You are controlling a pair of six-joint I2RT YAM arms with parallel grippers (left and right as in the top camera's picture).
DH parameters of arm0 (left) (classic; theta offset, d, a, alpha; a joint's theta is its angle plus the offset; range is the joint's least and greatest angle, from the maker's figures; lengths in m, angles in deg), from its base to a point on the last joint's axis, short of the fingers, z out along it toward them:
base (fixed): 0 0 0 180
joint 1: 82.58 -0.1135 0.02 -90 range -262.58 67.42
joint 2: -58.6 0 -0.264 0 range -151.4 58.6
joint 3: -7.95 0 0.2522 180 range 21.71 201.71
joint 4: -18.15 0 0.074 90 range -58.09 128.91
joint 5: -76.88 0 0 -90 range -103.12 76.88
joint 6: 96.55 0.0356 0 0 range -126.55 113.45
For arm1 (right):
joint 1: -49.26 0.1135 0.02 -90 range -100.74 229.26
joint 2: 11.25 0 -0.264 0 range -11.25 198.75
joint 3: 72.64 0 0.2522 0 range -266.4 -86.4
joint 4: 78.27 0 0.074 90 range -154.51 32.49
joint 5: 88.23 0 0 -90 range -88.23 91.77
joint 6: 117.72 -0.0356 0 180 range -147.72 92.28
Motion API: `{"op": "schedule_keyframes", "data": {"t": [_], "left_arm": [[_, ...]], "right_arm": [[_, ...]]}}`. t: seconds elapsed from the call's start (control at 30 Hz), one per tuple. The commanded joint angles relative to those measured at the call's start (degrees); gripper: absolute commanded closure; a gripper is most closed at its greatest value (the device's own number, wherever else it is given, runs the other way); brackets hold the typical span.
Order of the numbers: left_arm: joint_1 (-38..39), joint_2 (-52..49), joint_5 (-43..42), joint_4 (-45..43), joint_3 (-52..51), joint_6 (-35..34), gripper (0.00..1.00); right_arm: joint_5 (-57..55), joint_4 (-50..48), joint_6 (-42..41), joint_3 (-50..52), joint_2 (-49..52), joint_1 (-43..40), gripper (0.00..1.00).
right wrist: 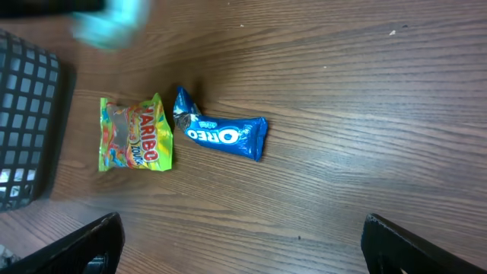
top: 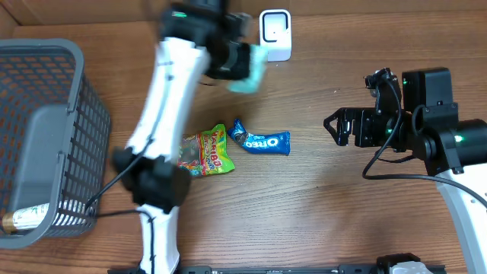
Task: Scan the item barcode
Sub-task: 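Carry the wipes pack past the scanner and drop it right of Oreo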
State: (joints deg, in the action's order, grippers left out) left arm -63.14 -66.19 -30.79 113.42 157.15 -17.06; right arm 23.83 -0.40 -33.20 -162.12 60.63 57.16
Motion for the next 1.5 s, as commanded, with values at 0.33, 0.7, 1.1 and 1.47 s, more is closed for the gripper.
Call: {"op": "schedule_keyframes", "data": {"t": [0.33,0.7,1.1,1.47], "left_arm": [[13.5,-16.0,-7.6,-7.8,-2.0,-7.6,0.95],[17.5,-18.2,-3.3,-7.6,-2.1,-2.0,0.61],[12.1,-17.7,-0.9,7.8,15.7,3.4,0.37],[1.1,-7.5,-2.9,15.3,38.1,4.5,0.39]], "right_arm": [[5.7,-0.1,-11.3,-1.4,-0.1,-15.9,0.00],[6.7,-0.3,-12.2,-1.4,-0.1,-23.9,0.00],[6.7,-0.3,-12.2,-1.4,-0.1,-23.9,0.00],[6.7,0.5,-12.2,-1.4,-0.1,-23.9,0.00]]}}
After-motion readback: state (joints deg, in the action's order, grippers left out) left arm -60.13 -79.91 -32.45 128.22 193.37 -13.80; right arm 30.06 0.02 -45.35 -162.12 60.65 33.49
